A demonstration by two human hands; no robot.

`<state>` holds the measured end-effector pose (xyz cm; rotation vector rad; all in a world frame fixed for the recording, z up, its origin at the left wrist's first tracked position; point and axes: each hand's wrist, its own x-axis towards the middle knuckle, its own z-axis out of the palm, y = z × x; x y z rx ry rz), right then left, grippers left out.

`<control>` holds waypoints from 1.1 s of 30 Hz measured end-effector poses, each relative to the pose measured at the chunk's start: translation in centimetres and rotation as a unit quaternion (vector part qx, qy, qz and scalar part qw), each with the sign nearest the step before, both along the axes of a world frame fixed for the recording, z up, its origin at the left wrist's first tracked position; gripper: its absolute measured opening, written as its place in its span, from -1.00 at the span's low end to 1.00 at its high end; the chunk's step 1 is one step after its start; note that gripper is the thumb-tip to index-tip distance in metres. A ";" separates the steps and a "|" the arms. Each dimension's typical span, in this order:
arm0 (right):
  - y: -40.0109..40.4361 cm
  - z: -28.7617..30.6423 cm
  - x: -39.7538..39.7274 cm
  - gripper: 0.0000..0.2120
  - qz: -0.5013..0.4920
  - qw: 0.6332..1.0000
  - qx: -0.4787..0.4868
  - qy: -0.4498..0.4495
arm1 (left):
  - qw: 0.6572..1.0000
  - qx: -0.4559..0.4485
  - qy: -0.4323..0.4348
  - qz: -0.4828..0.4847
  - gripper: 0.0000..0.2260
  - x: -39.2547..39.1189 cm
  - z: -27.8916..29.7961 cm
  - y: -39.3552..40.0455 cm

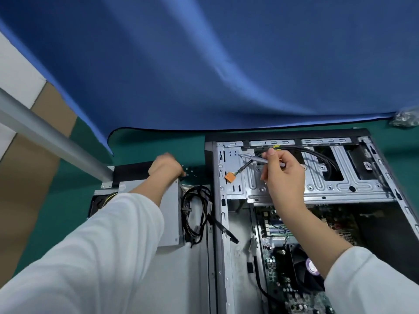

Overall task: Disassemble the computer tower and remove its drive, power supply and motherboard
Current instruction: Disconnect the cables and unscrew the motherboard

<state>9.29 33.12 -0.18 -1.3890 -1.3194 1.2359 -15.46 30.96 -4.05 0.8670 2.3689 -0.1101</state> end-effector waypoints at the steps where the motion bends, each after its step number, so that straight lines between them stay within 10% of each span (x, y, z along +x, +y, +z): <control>1: 0.0 0.0 0.0 -0.76 0.001 1.000 0.002 -0.004 | 1.000 -0.005 0.000 0.004 -0.67 -0.1 -0.4 0.3; 13: -0.1 0.0 -0.2 -0.79 -0.005 1.000 0.001 -0.004 | 0.999 -0.012 0.047 -0.018 -0.73 -0.8 0.2 0.6; 21: 0.1 1.7 1.7 -0.90 0.063 0.990 -0.065 0.106 | 0.945 0.326 -0.015 0.024 -0.87 5.4 5.5 -7.1; 33: -2.3 2.0 14.7 -0.89 0.101 0.971 -0.124 0.179 | 0.929 0.325 -0.101 0.143 -0.74 20.9 4.6 -15.6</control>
